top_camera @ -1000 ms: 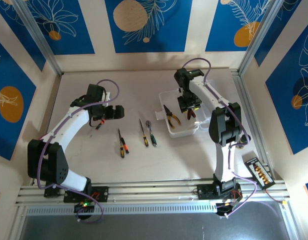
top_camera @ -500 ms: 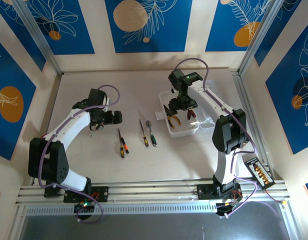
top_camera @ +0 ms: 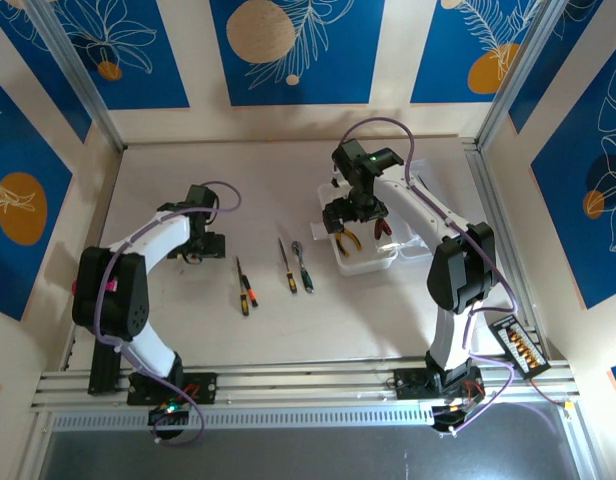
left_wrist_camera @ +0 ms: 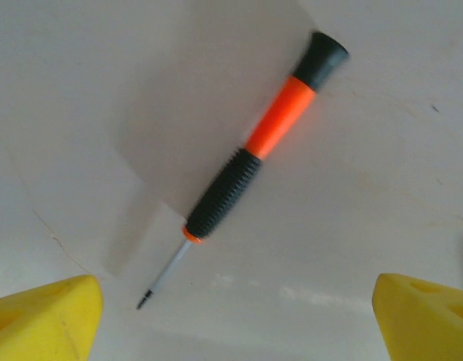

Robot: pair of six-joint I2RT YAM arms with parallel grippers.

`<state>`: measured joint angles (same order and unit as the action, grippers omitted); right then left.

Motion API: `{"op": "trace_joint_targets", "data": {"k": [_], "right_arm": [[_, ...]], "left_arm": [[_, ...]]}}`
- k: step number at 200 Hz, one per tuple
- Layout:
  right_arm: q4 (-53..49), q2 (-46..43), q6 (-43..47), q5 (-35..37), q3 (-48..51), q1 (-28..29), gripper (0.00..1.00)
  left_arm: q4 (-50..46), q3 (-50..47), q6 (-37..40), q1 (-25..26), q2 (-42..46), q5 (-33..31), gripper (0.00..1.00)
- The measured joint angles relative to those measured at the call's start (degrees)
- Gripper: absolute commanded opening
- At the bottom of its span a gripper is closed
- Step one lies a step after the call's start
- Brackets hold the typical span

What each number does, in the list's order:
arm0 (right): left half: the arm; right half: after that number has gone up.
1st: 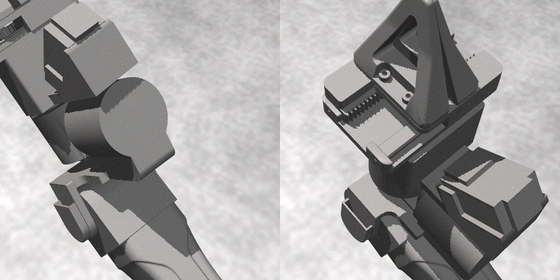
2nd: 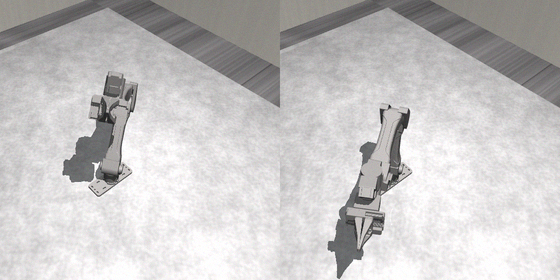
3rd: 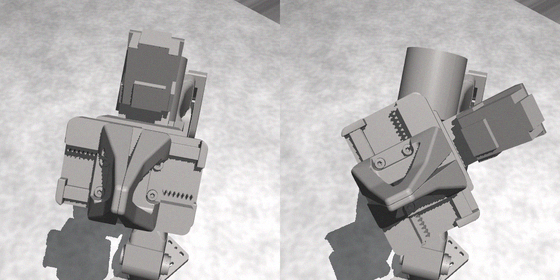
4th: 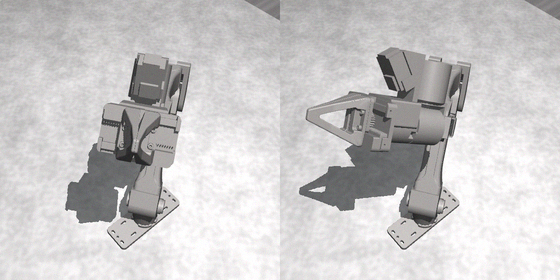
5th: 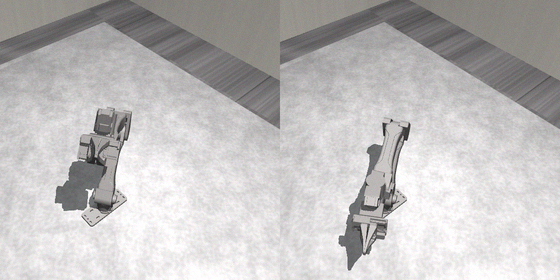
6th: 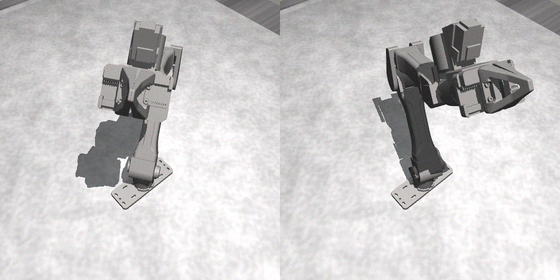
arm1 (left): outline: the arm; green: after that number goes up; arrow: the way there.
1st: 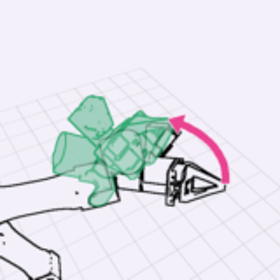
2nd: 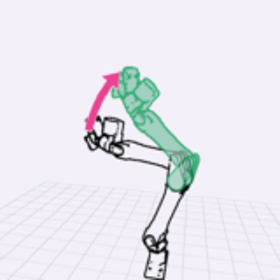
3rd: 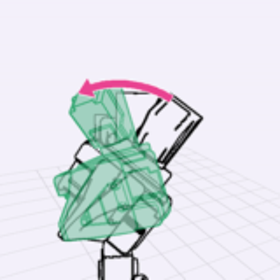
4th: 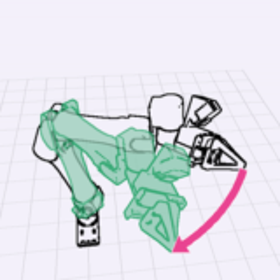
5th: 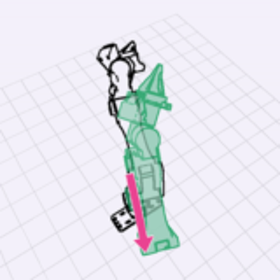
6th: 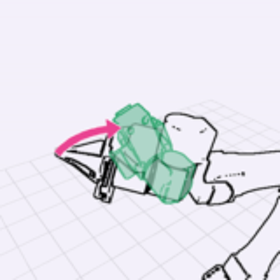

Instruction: Pack the tool kit

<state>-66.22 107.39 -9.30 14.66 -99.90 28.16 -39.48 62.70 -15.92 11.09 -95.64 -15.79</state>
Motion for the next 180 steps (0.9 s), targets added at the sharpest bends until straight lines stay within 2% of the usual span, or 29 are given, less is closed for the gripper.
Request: {"op": "trace_joint_targets", "data": {"k": [15, 41, 66, 94, 127, 156, 180], "right_arm": [[0.1, 0.0, 0.0, -0.2, 0.2, 0.0, 0.93], [0.4, -0.1, 0.0, -0.3, 0.4, 0.0, 0.93], [0.7, -0.1, 0.0, -0.6, 0.4, -0.1, 0.93], [0.7, -0.1, 0.2, -0.8, 0.4, -0.2, 0.93], [0.7, -0.2, 0.2, -1.2, 0.4, -0.5, 0.93], [0.7, -0.8, 0.2, -1.2, 0.4, -0.9, 0.93], [0.7, -2.2, 0.3, -1.2, 0.8, -1.1, 0.93]], "left_arm": [[0.2, 1.7, 0.2, -0.8, -1.9, -0.9, 0.84], [0.6, 3.3, 1.1, -1.9, -4.6, -0.9, 0.69], [1.0, 4.4, 1.7, -2.3, -7.2, -0.2, 0.61], [1.2, 5.0, 2.5, -2.6, -9.7, 1.9, 0.40], [1.2, 5.8, 3.0, -3.3, -11.0, 4.4, 0.24], [0.8, 6.4, 3.1, -4.0, -11.4, 5.7, 0.00], [0.4, 6.8, 4.0, -4.1, -11.4, 6.8, 0.00]]}}
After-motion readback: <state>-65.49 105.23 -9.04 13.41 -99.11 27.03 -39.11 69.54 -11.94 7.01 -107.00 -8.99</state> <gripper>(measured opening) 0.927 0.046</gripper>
